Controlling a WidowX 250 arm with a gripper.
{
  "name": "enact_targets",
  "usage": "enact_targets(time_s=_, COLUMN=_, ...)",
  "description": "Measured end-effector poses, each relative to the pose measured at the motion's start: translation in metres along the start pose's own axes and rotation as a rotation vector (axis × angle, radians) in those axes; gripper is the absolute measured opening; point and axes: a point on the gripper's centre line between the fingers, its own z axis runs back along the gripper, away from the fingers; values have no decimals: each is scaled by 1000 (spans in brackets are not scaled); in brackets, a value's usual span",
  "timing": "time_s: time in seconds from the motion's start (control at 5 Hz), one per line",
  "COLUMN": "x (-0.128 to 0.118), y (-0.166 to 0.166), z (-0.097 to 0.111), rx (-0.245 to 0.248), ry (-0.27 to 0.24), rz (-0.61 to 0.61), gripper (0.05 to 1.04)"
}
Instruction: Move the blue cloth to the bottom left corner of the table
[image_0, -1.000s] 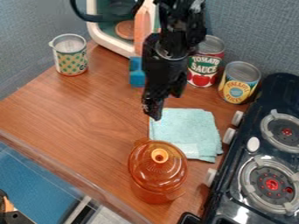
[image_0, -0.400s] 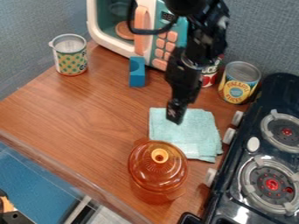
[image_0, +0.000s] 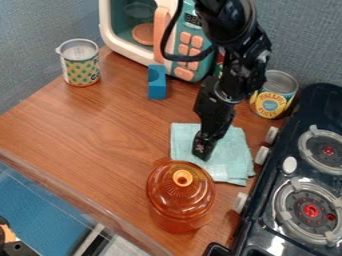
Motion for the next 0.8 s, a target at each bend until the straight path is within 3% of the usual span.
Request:
enact_targets(time_s=0.4, x=20, y=3, z=-13, rx=-18, ry=6, rz=41, gripper=1001)
enact_targets(time_s=0.6, x=53, y=11, z=-17, rx=-33, ry=13, rz=130, gripper=1001)
enact_targets(time_s=0.8, x=106, y=31, z=-22, rx=-29, ry=-18, rz=237, gripper=1001)
